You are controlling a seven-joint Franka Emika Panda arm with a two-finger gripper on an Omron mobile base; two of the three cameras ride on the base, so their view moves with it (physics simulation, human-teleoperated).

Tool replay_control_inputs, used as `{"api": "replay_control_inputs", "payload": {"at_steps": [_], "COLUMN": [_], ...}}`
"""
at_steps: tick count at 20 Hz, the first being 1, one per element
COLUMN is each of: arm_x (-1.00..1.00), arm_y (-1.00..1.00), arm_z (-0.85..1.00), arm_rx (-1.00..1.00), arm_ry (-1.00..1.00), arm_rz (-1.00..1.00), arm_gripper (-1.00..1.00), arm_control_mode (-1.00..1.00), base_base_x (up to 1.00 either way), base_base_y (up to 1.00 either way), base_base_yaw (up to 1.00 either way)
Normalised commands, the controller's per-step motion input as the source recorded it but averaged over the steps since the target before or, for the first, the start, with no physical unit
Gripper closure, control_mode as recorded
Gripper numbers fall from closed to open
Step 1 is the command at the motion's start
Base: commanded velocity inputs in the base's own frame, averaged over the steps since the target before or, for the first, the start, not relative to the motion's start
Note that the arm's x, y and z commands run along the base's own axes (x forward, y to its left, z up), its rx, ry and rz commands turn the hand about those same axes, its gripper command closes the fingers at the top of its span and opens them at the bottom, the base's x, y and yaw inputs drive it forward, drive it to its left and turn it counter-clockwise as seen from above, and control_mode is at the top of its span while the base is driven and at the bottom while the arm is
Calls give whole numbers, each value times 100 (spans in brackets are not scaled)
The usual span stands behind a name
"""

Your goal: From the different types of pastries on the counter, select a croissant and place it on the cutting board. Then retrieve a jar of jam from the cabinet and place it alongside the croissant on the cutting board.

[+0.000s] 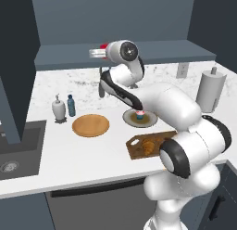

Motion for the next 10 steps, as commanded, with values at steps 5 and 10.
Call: {"api": "replay_control_inputs", "payload": {"at_steps": [5, 10], "arm_x": [-100, -76], "arm_y": [-54, -23], "arm_z": [28, 71], "arm_rx": [0, -4], "arm_ry": [-3, 0], "arm_rz": [3, 0], "arm_gripper": [100, 100], "arm_control_mode": [-100, -100], "base_base_x": [0, 0], "base_base_y": [0, 0], "base_base_yaw": [0, 0]}}
